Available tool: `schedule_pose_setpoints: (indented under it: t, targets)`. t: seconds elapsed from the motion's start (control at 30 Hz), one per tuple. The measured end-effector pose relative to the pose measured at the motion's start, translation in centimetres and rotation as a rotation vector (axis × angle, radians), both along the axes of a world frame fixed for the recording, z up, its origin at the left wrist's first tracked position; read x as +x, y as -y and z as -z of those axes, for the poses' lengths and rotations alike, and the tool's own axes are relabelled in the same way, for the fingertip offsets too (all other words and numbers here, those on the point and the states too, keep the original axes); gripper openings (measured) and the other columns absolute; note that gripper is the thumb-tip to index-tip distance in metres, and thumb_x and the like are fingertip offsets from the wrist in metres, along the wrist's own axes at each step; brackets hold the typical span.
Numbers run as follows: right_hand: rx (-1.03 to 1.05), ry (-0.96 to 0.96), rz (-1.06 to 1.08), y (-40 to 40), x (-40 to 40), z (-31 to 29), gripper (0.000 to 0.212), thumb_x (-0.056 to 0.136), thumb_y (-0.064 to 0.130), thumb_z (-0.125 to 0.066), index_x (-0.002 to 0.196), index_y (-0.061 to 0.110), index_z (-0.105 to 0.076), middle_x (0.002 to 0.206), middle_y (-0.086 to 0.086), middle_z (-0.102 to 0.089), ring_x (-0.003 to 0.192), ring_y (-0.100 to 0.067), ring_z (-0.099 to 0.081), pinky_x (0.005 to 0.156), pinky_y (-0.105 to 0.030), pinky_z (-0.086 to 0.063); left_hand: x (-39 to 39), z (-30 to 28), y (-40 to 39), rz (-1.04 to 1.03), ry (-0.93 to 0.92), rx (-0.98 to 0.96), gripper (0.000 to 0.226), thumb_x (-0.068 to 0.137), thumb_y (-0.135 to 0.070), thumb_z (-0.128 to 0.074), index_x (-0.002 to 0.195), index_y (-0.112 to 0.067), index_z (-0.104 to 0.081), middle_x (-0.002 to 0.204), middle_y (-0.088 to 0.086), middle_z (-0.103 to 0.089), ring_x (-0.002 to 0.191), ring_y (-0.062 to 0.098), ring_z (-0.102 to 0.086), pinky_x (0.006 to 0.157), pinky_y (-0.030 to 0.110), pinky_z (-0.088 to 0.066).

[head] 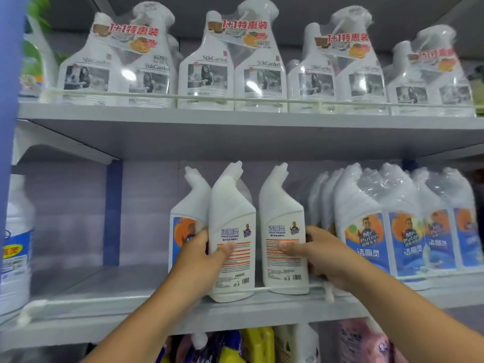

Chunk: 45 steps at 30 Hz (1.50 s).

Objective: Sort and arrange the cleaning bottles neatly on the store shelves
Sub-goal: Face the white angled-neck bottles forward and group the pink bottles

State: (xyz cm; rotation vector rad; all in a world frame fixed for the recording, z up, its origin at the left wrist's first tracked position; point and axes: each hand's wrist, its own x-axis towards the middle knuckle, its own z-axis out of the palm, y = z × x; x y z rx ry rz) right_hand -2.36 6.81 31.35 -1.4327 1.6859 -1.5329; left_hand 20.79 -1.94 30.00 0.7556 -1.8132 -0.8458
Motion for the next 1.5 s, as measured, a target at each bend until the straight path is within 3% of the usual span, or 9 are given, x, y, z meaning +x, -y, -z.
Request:
schedule_pose_setpoints:
  t: [0.33, 0.47, 0.57, 0.77, 0.93, 1.03, 1.13, 1.33, 1.5]
  targets:
    - [-0.023, -0.154, 0.182, -1.4, -0.1, -1.9, 0.032, 0.088, 0.035, -0.077, 0.112, 0.021, -0.06, 0.1, 0.007, -0.074, 0.084, -0.01, -0.072, 0.063, -0.026, -0.055, -0.7, -3.7, -0.3, -0.056, 0.294, -0.097, 0.029, 0.087, -0.04, -0.076, 0.109, -0.038, -0.057, 0.104, -0.018, -0.07, 0.096, 0.006, -0.068, 0.08, 0.03, -0.059]
    - [-0.109, -0.296, 0.242, -0.9, -0.3, -6.3, 0.056, 0.09, 0.048, -0.07, 0.135, 0.02, -0.054, 0.123, 0.004, -0.067, 0.097, -0.012, -0.068, 0.075, -0.029, -0.053, -0.1, -8.8, 0.1, -0.031, 0.202, -0.134, 0.03, 0.092, -0.051, -0.067, 0.114, -0.032, -0.061, 0.101, -0.008, -0.076, 0.084, 0.014, -0.074, 0.077, 0.037, -0.062]
    - [-0.092, -0.28, 0.147, 0.0, -0.5, -9.1, 0.037, 0.09, 0.048, -0.07, 0.117, 0.023, -0.068, 0.106, 0.002, -0.076, 0.086, -0.013, -0.072, 0.07, -0.027, -0.056, -0.3, -12.0, 0.3, 0.137, 0.164, 0.029, 0.029, 0.098, -0.039, -0.064, 0.119, -0.021, -0.069, 0.107, 0.003, -0.078, 0.103, 0.023, -0.074, 0.1, 0.045, -0.056]
    - [-0.08, -0.105, 0.032, 2.5, -0.9, -10.4, 0.04, 0.089, 0.039, -0.075, 0.122, 0.021, -0.063, 0.108, -0.006, -0.076, 0.098, -0.026, -0.074, 0.094, -0.046, -0.058, -0.7, -13.4, 0.6, 0.265, 0.191, 0.139, 0.029, 0.096, -0.028, -0.068, 0.118, -0.011, -0.072, 0.11, 0.008, -0.078, 0.104, 0.023, -0.074, 0.091, 0.038, -0.059]
    - [-0.122, -0.223, 0.192, 2.9, 0.0, -10.1, 0.058, 0.092, 0.042, -0.07, 0.142, 0.026, -0.046, 0.117, -0.001, -0.066, 0.088, -0.019, -0.068, 0.067, -0.031, -0.055, -2.4, -12.5, 0.0, -0.159, 0.355, -0.228, 0.054, 0.08, -0.067, -0.071, 0.113, -0.024, -0.063, 0.105, -0.006, -0.071, 0.094, 0.016, -0.069, 0.078, 0.031, -0.054]
    - [-0.179, -0.412, 0.382, 2.9, 0.3, -9.9, 0.057, 0.092, 0.044, -0.065, 0.143, 0.027, -0.045, 0.117, -0.002, -0.064, 0.094, -0.024, -0.065, 0.08, -0.037, -0.057, -3.8, -11.9, -0.2, -0.35, 0.355, -0.367, 0.069, 0.072, -0.083, -0.064, 0.097, -0.018, -0.063, 0.09, -0.003, -0.07, 0.079, 0.015, -0.066, 0.067, 0.032, -0.051]
    - [-0.202, -0.44, 0.42, 2.6, 0.2, -9.7, 0.048, 0.091, 0.045, -0.064, 0.134, 0.027, -0.052, 0.111, 0.004, -0.062, 0.099, -0.026, -0.065, 0.09, -0.043, -0.057, -5.4, -11.3, -0.2, -0.34, 0.304, -0.366, 0.083, 0.069, -0.086, -0.062, 0.11, -0.015, -0.057, 0.094, 0.001, -0.066, 0.078, 0.016, -0.063, 0.06, 0.032, -0.048]
    - [-0.171, -0.295, 0.238, 2.9, -0.1, -9.2, 0.04, 0.101, 0.043, -0.058, 0.134, 0.021, -0.052, 0.103, 0.002, -0.061, 0.078, -0.008, -0.057, 0.057, -0.023, -0.041, -6.7, -11.1, 0.8, -0.266, 0.268, -0.382, 0.095, 0.077, -0.079, -0.062, 0.147, -0.021, -0.035, 0.126, 0.006, -0.063, 0.109, 0.025, -0.062, 0.078, 0.034, -0.05]
    - [-0.061, -0.12, 0.051, 2.3, -1.5, -9.9, 0.033, 0.103, 0.033, -0.056, 0.129, 0.013, -0.056, 0.107, -0.01, -0.068, 0.084, -0.024, -0.065, 0.08, -0.041, -0.058, -4.2, -13.4, 2.4, 0.058, 0.32, -0.176, 0.088, 0.08, -0.059, -0.075, 0.152, -0.028, -0.036, 0.133, -0.008, -0.065, 0.117, 0.02, -0.065, 0.103, 0.042, -0.052]
